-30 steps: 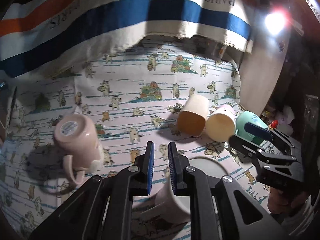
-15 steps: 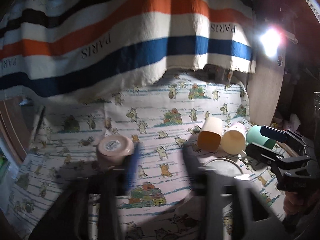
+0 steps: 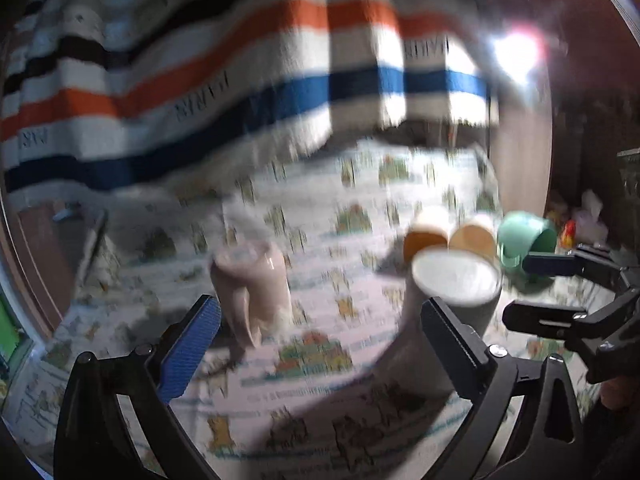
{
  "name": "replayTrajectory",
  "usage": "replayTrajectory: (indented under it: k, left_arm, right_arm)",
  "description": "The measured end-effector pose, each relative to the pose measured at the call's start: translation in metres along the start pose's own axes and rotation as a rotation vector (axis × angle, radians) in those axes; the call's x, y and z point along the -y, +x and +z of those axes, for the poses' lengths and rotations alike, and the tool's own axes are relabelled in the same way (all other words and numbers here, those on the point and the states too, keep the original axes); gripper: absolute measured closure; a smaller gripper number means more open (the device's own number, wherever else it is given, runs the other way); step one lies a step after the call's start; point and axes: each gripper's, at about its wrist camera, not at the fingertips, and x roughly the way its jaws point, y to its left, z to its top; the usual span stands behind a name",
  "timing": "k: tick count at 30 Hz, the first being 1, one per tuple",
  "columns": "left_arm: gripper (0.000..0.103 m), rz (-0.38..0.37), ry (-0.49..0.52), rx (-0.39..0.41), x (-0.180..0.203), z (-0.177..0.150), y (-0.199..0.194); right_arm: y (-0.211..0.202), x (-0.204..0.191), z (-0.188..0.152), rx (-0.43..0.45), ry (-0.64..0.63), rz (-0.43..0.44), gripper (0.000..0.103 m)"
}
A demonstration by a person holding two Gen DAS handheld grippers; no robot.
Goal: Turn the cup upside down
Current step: 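Lower the white mug rim-down onto the table and open the left gripper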
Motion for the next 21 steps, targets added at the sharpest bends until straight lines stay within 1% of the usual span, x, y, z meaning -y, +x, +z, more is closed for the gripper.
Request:
replayTrajectory:
  k: [2, 5, 9, 14, 16, 18, 19, 20, 21]
  left_arm:
    - [0.006, -0.017, 0.004, -0.037, 0.004, -0.007, 0.009]
    - [0.007, -0.024, 0.008, -0.087, 0.012, -0.013, 0.022]
    - [0.007, -0.022, 0.013, -0.100, 0.018, -0.017, 0.032]
    - [0.008, -0.009, 0.011, -0.102, 0.019, -0.015, 0.039]
    - [0.008, -0.003, -0.003, -0.075, 0.015, -0.013, 0.035]
    - [0.007, 0.018, -0.016, -0.012, 0.010, -0.011, 0.025]
    - [0.007, 0.031, -0.022, 0.028, 0.007, -0.011, 0.019]
    - [0.006, 0.042, -0.027, 0.066, 0.005, -0.011, 0.014]
    - [0.001, 0.050, -0.033, 0.100, 0.002, -0.010, 0.009]
  right_arm:
    - [0.008, 0.001, -0.003, -0.023, 0.004, -0.020, 0.031]
    - [0.019, 0.001, -0.006, -0.041, 0.000, -0.021, 0.037]
    - [0.030, -0.001, -0.006, -0.038, -0.031, -0.067, 0.038]
    - [0.037, 0.006, 0.000, -0.026, -0.022, -0.118, 0.038]
    - [0.031, 0.009, 0.001, 0.010, -0.022, -0.133, 0.038]
    - [0.023, 0.011, 0.002, 0.057, -0.035, -0.143, 0.038]
    - [0.017, 0.012, 0.001, 0.089, -0.045, -0.151, 0.035]
    - [0.012, 0.012, 0.000, 0.121, -0.050, -0.163, 0.028]
    - [0.008, 0.013, -0.002, 0.145, -0.049, -0.171, 0.024]
